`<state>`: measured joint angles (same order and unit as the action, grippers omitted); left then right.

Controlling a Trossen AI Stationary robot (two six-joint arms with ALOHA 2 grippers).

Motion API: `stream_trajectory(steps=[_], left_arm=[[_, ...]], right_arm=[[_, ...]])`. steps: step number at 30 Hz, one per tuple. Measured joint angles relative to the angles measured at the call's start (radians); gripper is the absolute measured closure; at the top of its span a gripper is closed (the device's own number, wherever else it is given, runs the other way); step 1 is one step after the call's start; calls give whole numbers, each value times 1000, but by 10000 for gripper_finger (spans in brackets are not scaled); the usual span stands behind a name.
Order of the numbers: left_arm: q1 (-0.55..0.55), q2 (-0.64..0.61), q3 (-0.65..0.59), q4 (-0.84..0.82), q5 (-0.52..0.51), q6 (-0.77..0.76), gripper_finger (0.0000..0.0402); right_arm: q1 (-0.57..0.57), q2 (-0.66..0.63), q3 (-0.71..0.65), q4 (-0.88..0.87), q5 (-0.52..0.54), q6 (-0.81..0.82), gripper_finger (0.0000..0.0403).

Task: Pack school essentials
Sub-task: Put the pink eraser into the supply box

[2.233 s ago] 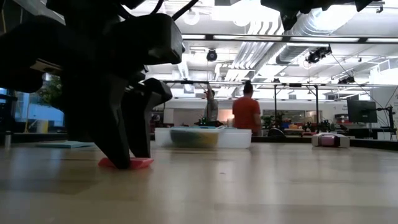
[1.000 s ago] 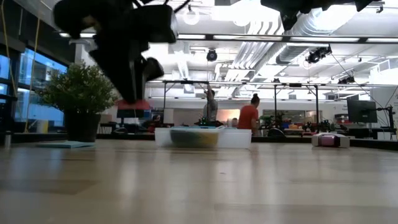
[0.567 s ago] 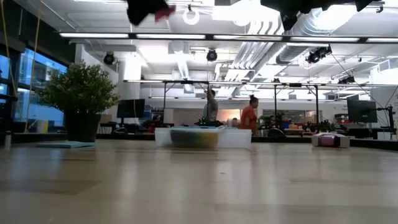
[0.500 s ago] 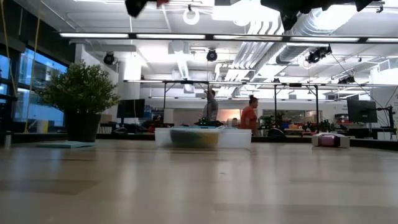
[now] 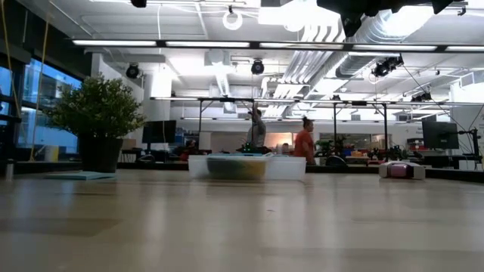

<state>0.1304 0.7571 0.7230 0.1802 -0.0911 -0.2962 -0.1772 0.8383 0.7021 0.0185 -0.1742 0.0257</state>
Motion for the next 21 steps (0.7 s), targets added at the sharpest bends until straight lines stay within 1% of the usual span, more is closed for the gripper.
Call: stream_trajectory(steps=[4,21], left_arm=[[0,-17,-33,61,0,25,323],[0,-17,-33,65,-1,72,323]], right_arm=[[0,0,0,0,0,0,403],[0,0,0,0,0,0,403]])
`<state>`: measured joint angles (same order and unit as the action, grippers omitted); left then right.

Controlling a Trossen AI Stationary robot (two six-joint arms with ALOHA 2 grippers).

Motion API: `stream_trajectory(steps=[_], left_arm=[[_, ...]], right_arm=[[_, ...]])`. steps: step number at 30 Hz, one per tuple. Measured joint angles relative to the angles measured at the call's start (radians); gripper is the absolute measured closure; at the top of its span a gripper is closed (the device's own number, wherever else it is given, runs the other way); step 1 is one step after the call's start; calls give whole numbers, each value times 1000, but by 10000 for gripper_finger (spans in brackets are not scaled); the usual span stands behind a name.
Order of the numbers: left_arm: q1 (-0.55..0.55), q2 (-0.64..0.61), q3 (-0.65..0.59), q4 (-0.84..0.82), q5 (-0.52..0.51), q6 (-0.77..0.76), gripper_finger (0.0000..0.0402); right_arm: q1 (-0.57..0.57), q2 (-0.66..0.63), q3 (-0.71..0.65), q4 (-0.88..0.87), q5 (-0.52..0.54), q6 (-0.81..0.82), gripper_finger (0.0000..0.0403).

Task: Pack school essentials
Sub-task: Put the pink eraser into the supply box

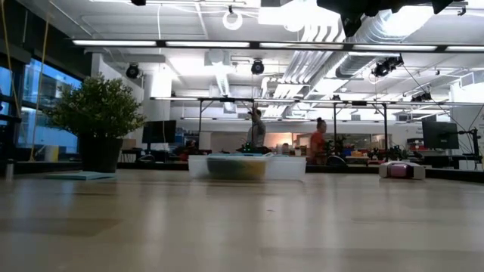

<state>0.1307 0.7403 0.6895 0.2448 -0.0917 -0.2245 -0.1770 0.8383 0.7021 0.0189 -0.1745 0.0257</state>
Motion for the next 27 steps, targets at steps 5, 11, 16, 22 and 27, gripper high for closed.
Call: stream_trajectory(steps=[5,11,16,22,27], left_arm=[[0,0,0,0,-1,0,323],[0,23,0,2,-15,0,323],[0,96,11,2,-29,0,323],[36,240,91,-10,-56,27,323],[121,382,204,-93,-14,45,323]], right_arm=[[0,0,0,0,0,0,403],[0,0,0,0,0,0,403],[0,0,0,0,0,2,403],[0,0,0,0,0,2,403],[0,0,0,0,0,3,403]])
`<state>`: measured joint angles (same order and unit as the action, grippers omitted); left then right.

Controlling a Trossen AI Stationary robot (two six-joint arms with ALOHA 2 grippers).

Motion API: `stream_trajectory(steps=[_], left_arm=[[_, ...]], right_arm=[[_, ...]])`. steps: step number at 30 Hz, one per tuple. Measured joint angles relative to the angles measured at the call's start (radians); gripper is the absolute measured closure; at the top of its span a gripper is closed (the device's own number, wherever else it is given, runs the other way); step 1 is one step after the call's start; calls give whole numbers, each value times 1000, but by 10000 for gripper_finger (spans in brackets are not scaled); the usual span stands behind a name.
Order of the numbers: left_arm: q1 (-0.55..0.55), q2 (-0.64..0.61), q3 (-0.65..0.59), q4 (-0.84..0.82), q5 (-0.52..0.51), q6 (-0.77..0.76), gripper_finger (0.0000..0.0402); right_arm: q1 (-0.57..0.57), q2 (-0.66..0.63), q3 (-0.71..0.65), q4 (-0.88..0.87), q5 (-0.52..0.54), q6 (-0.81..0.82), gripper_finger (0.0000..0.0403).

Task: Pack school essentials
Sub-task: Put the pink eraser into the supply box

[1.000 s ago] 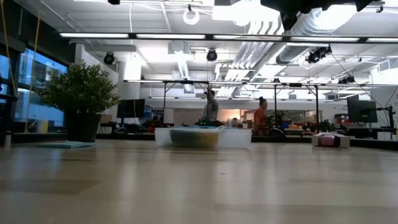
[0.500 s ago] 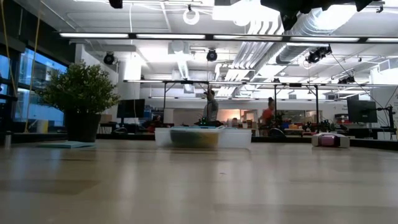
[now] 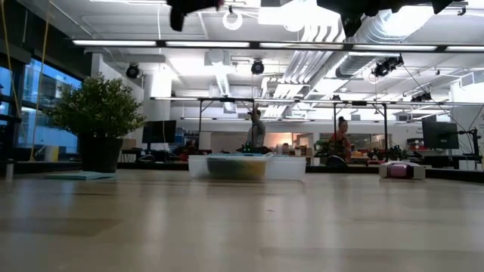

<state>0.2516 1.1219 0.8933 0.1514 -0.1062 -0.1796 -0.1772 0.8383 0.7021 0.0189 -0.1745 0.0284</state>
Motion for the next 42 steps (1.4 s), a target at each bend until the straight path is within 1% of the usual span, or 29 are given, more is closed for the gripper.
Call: stream_trajectory(steps=[4,12,24,29,33,36,42], left_arm=[[51,126,87,-37,70,21,323],[119,377,225,-152,69,86,323],[182,669,235,-165,58,79,323],[195,735,235,-166,57,33,323],[199,762,235,-196,58,32,323],[201,773,234,-236,61,34,323],[201,778,235,-261,50,42,320]], right_arm=[[0,0,0,0,0,0,403],[0,0,0,0,0,0,403],[0,0,0,-16,0,1,403],[0,0,0,-16,0,1,403],[0,0,0,-16,0,1,403],[0,0,0,-16,0,1,403],[0,0,0,-16,0,1,403]])
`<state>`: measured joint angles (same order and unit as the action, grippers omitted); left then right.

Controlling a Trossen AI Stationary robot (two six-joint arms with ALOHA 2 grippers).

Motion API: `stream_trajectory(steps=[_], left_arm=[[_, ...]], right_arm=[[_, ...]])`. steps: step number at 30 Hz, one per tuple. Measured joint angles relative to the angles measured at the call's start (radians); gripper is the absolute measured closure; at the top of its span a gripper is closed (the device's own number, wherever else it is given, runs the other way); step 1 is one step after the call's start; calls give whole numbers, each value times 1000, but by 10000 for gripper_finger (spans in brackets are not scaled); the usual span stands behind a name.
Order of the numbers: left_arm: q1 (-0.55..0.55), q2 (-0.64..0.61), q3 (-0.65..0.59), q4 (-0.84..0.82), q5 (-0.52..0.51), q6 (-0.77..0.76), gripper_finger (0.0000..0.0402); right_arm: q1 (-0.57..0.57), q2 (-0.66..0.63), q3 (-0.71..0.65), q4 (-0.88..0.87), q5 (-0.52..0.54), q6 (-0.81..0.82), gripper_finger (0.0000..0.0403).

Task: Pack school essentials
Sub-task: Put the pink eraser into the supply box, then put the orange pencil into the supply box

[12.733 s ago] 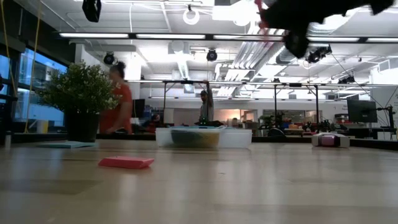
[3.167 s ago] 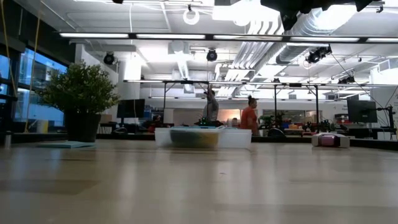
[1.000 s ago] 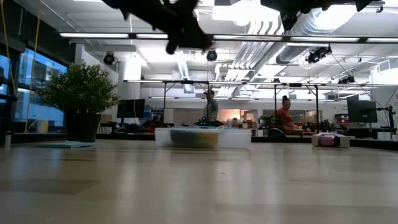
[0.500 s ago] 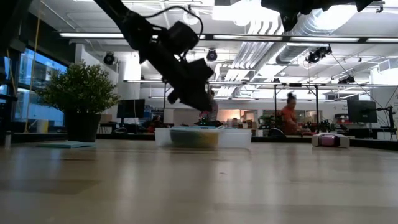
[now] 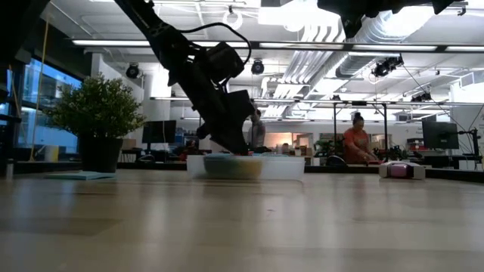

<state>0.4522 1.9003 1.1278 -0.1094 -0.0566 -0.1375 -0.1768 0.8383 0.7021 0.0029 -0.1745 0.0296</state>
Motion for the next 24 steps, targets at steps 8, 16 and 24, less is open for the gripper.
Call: stream_trajectory(steps=[8,16,24], left_arm=[[0,0,0,0,-1,10,257],[7,-91,42,-70,0,37,196],[17,-388,128,-176,68,-3,195]], right_arm=[[0,0,0,0,0,0,403],[0,0,0,0,0,0,403],[0,0,0,-4,0,0,403]])
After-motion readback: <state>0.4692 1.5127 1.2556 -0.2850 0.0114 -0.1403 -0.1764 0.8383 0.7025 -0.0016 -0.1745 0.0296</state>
